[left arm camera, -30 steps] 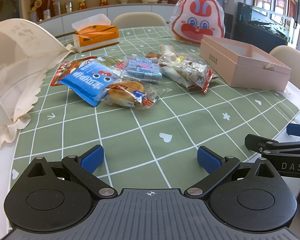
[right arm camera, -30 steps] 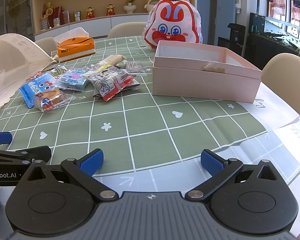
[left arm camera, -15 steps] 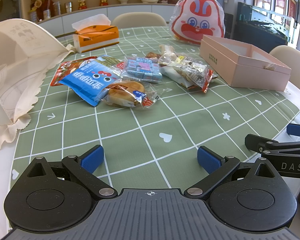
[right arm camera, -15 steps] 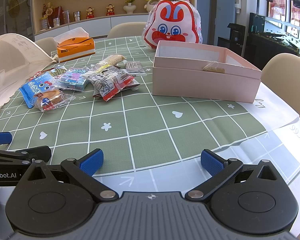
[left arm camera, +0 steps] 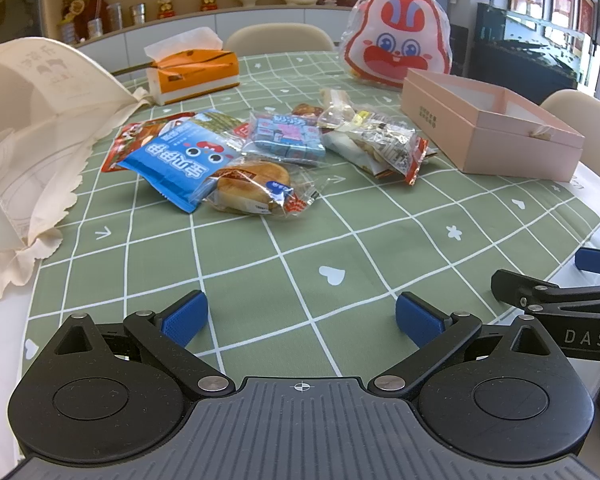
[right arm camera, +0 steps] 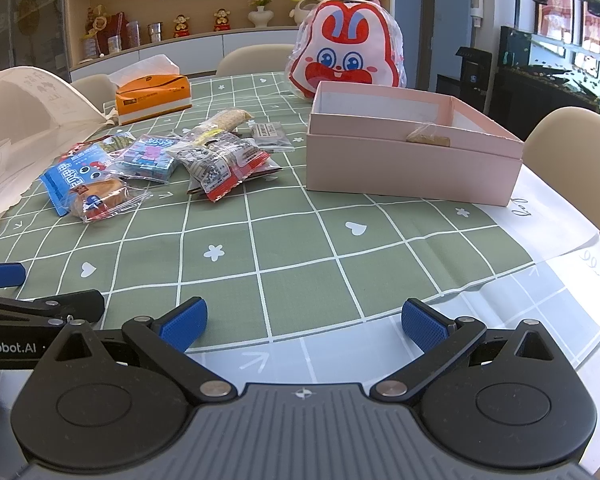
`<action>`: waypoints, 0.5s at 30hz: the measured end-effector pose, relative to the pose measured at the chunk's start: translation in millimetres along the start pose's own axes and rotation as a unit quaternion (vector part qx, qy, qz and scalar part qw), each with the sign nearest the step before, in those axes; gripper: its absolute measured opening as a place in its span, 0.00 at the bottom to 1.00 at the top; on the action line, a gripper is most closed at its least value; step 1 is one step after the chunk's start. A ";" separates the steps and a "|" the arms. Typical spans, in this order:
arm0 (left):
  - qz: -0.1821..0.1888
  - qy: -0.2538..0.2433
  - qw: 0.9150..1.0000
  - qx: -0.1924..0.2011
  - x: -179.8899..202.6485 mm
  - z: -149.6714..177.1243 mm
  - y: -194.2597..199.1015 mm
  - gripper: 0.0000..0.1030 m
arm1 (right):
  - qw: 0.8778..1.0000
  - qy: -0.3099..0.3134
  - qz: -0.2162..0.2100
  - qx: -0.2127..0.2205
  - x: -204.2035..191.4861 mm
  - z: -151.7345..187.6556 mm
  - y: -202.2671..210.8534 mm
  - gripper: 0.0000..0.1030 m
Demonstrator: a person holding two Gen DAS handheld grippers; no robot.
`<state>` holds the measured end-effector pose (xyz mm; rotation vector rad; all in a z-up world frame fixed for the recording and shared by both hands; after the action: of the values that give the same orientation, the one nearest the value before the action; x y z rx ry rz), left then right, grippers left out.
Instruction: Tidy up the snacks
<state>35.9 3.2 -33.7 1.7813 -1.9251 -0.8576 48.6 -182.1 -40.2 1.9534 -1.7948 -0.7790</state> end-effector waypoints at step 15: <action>0.044 -0.040 0.997 -0.053 -5.3 -8.3 -3.8 1.00 | 0.997 0.029 -0.021 -0.068 -3.2 -7.9 -4.3 1.00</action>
<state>44.7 7.0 -29.4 1.6116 -1.9522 -0.9947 56.8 -179.2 -36.3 1.9108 -1.6275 -0.8277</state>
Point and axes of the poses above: each gripper's, at about its wrist camera, not at the fingertips, and y roughly against the way its jaws point, x to its right, z to its underside, the point moved 5 cm from there along -y, roughly the way its jaws point, and after that the axes turned 9 degrees about -y, right-handed, at the moved point
